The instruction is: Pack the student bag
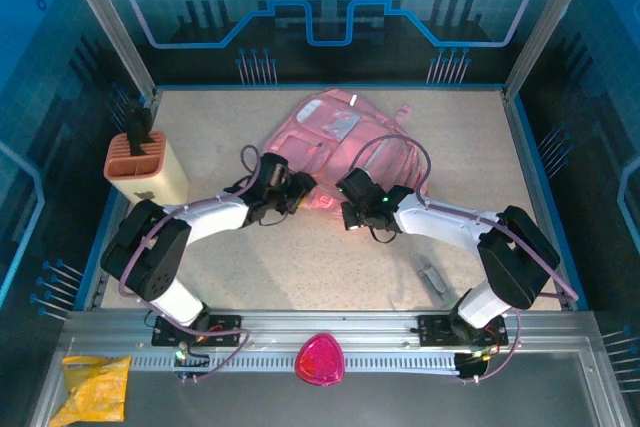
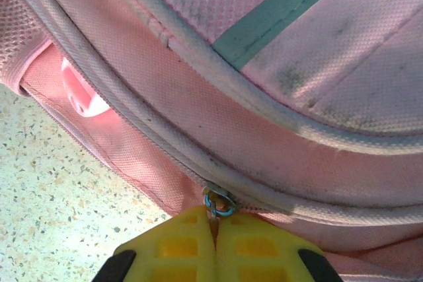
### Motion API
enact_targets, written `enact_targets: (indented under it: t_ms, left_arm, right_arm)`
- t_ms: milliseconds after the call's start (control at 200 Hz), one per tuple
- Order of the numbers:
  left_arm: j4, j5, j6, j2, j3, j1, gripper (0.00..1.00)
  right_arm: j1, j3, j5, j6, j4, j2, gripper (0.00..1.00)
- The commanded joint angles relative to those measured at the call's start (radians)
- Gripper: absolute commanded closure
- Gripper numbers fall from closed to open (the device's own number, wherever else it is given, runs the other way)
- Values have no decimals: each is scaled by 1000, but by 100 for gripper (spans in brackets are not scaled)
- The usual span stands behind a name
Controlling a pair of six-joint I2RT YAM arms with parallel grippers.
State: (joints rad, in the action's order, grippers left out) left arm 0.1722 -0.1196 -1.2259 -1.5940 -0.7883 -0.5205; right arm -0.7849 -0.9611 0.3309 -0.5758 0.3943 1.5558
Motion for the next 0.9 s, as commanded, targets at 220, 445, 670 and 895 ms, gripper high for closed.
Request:
enact_targets:
  t_ms: [220, 445, 670, 895]
  left_arm:
    - [41, 144, -106, -125, -109, -98, 65]
    - [-49, 241, 21, -74, -128, -87, 100]
    - [-52, 195, 75, -3, -64, 1, 100]
    - [-77, 39, 189, 45, -44, 138, 100]
  right_arm:
    - [-14, 0, -33, 4, -50, -10, 100]
    - [-14, 23, 2, 26, -68, -31, 100]
    - [-4, 64, 109, 22, 17, -100, 100]
    - [110, 169, 105, 58, 68, -216, 100]
